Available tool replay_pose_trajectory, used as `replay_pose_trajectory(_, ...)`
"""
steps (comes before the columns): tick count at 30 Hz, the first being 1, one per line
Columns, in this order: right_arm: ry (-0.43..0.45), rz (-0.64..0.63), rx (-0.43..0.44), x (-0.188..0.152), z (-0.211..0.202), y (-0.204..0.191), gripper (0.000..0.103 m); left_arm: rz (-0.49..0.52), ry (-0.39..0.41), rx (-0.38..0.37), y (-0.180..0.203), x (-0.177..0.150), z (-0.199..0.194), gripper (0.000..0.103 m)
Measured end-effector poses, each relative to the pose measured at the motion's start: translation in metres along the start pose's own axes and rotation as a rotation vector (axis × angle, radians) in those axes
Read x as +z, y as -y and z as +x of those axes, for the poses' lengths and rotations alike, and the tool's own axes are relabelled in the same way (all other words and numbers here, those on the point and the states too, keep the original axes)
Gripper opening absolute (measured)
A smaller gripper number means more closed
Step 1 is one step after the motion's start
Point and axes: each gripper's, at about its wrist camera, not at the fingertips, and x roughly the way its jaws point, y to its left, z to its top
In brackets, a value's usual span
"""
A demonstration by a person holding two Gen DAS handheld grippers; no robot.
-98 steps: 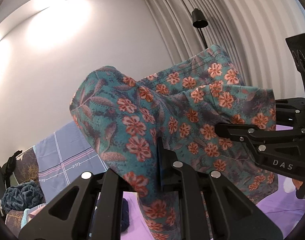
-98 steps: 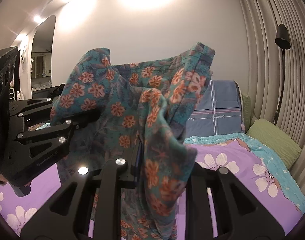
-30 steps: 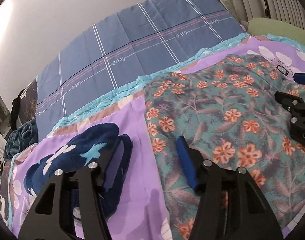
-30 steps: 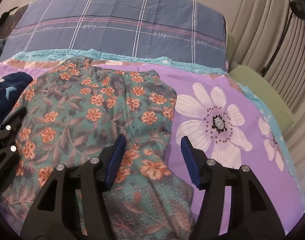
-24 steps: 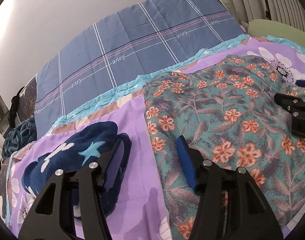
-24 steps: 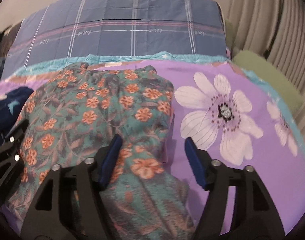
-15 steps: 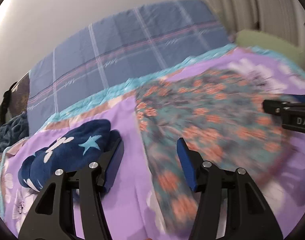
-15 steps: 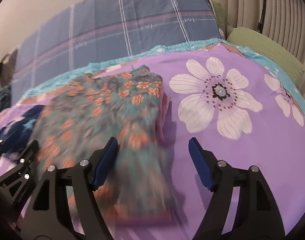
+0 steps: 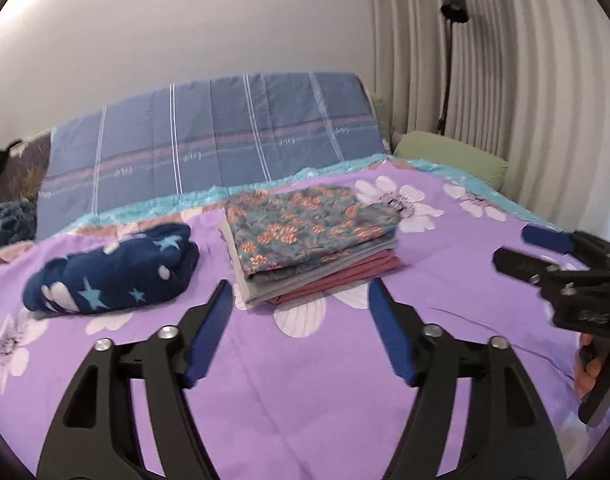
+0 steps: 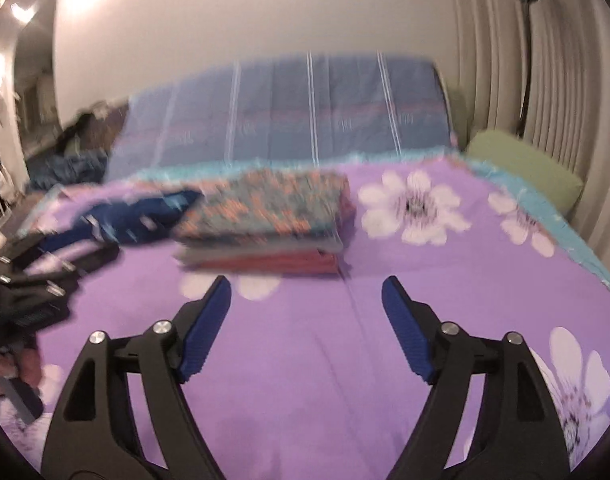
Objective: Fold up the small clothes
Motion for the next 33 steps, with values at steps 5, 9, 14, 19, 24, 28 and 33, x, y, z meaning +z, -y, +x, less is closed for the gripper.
replay_pose_trajectory(5, 0.137, -0.035, -0.062, 0.005, -0.074, -0.024, 0.086, 0.038, 0.117, 0.024, 0.018, 0.004, -0.064, 0.102)
replay_pose_trajectory(9, 0.214, -0.012, -0.079, 0.003, -0.125, -0.036, 0.092, 0.024, 0.148, 0.013, 0.026, 0.002, -0.104, 0.102)
replay_pose_trajectory(14, 0.191, 0.072, -0.097, -0.003, -0.159, -0.037, 0.093, 0.005, 0.175, 0.033, 0.031, -0.007, -0.143, 0.102)
replay_pose_trajectory(19, 0.161, 0.042, -0.12, -0.017, -0.18, -0.049, 0.093, 0.029, 0.205, 0.052, 0.038, -0.015, -0.176, 0.102)
replay_pose_trajectory(24, 0.166, 0.036, -0.112, -0.023, -0.199, -0.057, 0.094, 0.015, 0.208, 0.053, 0.04, -0.018, -0.202, 0.102)
replay_pose_trajectory(28, 0.189, 0.027, -0.141, -0.025, -0.213, -0.062, 0.094, -0.002, 0.206, 0.046, 0.045, -0.022, -0.215, 0.102)
replay_pose_trajectory(33, 0.18, 0.032, -0.138, -0.031, -0.22, -0.063, 0.094, -0.009, 0.194, 0.045, 0.051, -0.03, -0.22, 0.102)
